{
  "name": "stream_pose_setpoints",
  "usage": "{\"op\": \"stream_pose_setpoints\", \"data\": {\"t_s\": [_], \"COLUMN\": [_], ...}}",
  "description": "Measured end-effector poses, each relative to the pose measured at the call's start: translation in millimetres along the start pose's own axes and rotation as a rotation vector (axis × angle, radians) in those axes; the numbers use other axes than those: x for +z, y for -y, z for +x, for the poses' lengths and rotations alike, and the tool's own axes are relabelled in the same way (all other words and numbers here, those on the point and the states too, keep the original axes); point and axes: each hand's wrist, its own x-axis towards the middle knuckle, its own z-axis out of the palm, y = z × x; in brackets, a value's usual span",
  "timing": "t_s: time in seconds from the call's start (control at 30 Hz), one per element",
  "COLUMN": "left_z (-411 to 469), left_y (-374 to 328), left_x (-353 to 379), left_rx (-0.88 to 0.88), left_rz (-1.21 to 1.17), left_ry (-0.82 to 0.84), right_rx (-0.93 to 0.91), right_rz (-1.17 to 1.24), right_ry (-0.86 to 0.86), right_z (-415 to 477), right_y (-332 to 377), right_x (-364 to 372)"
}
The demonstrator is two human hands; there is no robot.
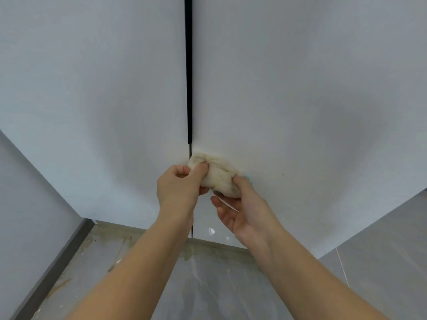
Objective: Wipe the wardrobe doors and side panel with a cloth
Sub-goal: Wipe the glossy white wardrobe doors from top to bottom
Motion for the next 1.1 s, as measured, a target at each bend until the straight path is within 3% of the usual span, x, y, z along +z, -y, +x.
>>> {"op": "stream_pose_setpoints", "data": {"t_s": [0.27, 0.63, 1.1], "left_z": [25, 61, 84], "left_y": [100, 202, 254], "left_x": [-10, -21, -16], "left_rx": [-0.257, -0.416, -0.678], "left_rz": [0.021, 0.059, 0.12], "left_ry": [-0.147, -0.242, -0.321], "right_rx": [0.086, 0.204, 0.281], "right_rz": [0.029, 0.056, 0.054], "right_ry": [-0.162, -0.27, -0.403], "right_z": [70, 142, 185], "right_y": [-73, -142, -177], "right_x": [-34, -60, -78]}}
